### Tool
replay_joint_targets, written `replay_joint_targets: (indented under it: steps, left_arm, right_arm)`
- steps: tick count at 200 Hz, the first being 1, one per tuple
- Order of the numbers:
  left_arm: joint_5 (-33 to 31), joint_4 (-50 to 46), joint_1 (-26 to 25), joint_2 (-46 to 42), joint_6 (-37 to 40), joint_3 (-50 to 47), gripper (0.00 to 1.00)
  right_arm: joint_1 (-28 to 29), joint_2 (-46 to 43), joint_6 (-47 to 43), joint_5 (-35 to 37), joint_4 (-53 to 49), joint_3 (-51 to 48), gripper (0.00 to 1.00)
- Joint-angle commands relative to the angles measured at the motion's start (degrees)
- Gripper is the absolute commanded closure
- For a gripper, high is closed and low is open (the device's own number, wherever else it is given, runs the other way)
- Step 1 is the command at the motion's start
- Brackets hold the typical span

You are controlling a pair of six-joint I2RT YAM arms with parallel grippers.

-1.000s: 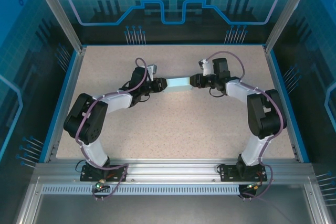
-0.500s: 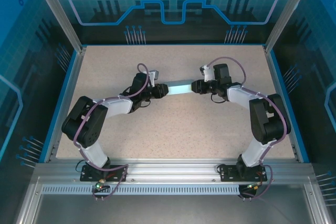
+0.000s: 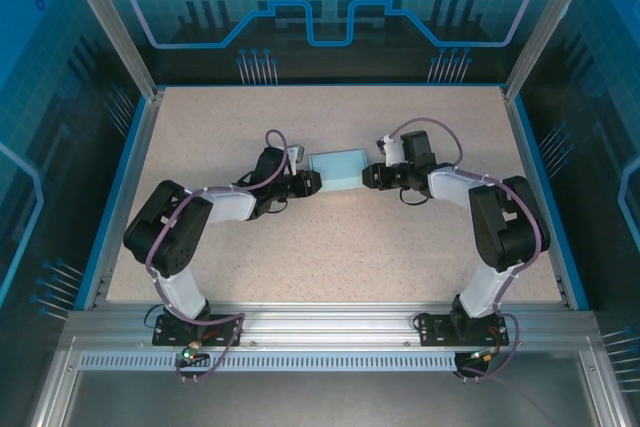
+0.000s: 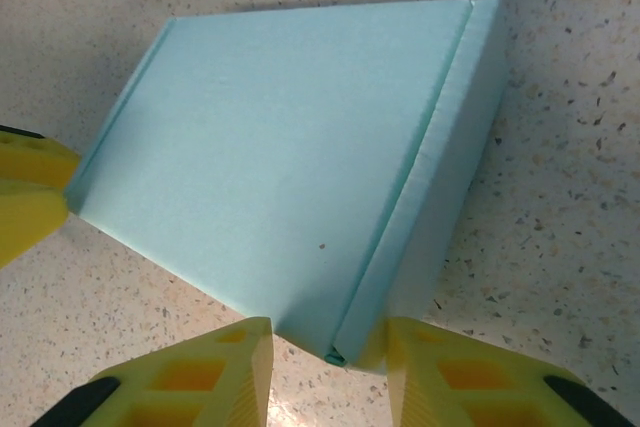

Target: Fold the paper box

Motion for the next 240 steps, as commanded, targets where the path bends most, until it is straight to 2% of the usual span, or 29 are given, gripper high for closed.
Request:
replay_joint_targets:
  steps: [1,59,89,143,194,220,232,240]
  left_arm:
    - [1.17,1.76,-1.32,1.22,-0.89,-0.23,0.60]
    - [-0.28,1.32,-0.27,0.74,-1.00,-0.44,0.52]
    - [-1.73,0.35,0.10,-1.31,-0.24,-0.90,0.48]
    - [-6.30,-2.49,0.73,-8.32,3.85,-1.99,0.44]
    - [-15.39,-9.10,0.93,-18.05,11.94,-2.63,0.36]
    - [-20.81,-8.61,1.20,-23.08,14.48,-5.11,0.30]
    - [-22.22,-6.97,1.47,-24.97,15.07,-6.77,0.28]
    - [-23.24,-5.90,1.57,-26.12,15.24,-7.85,0.27]
  right_arm:
    - [1.55,1.32,0.04,-2.77,-0.53,0.26,0.64]
    - [-0.08,0.47,-0.10,-0.18,-3.63,0.76,0.58]
    - [-0.80,-2.73,-1.63,2.70,-7.04,1.31,0.53]
    - [-0.72,-10.38,-5.23,8.46,-12.59,2.53,0.52]
    - [-0.71,-19.53,-8.92,20.10,-16.56,2.88,0.48]
    - [-0.96,-24.22,-9.99,27.38,-16.35,1.54,0.45]
    - [-1.11,-26.24,-10.09,31.06,-15.61,0.33,0.41]
    - [-1.28,-27.49,-10.09,33.21,-14.84,-0.52,0.33]
